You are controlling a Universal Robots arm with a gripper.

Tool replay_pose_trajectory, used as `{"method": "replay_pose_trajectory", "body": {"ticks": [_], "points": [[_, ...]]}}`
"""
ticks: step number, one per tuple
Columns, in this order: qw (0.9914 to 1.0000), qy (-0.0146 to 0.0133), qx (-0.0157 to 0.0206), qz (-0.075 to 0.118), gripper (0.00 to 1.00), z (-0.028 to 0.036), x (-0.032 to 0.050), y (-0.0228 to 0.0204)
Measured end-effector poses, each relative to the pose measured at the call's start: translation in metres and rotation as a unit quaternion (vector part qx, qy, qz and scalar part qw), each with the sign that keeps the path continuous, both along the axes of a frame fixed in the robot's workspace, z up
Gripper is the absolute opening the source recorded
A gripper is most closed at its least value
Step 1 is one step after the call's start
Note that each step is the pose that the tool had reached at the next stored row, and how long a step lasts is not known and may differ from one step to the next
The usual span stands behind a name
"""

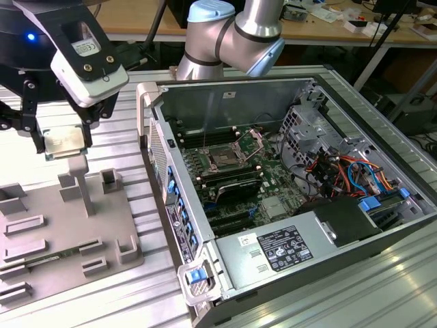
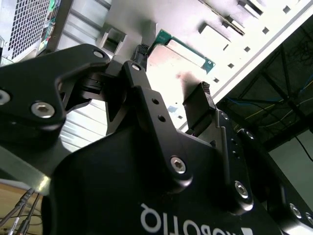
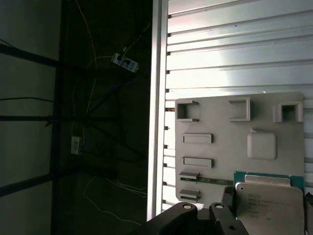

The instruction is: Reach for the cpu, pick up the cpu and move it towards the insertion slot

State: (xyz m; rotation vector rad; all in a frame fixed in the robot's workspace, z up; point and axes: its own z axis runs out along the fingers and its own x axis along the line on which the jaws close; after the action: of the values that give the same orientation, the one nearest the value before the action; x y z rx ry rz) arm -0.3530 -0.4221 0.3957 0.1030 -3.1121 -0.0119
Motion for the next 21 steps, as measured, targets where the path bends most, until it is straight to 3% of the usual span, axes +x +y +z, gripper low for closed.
{"method": "replay_pose_trajectory", "body": {"ticks": [21], "points": [[1.0, 0.0, -0.0001, 0.0, 0.55, 0.0001, 0.0101, 0.0]]}}
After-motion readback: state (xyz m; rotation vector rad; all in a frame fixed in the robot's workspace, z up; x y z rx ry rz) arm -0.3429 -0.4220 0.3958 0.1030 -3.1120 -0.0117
